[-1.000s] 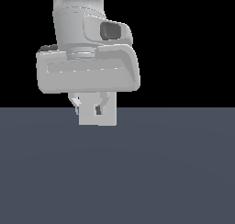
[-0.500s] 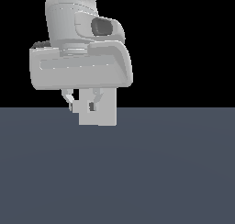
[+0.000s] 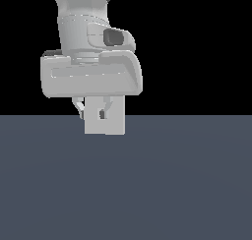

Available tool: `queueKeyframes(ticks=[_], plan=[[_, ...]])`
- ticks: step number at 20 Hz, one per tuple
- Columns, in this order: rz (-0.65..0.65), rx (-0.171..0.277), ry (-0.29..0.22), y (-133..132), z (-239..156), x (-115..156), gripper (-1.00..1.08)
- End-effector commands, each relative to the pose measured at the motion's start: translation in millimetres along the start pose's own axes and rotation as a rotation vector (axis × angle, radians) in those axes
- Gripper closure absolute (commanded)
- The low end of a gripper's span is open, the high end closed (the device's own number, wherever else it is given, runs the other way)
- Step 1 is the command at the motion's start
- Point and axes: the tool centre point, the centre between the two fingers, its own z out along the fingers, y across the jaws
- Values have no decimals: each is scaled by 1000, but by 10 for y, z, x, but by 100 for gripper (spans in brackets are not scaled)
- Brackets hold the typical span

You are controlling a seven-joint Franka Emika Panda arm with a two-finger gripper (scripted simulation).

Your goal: Plug the charger into the wall socket.

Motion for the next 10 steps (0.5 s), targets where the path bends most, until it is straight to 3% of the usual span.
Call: queueKeyframes(ticks=[1, 10], plan=[[0, 0, 0, 2, 23, 101, 108], [0, 0, 0, 2, 74, 307, 108]])
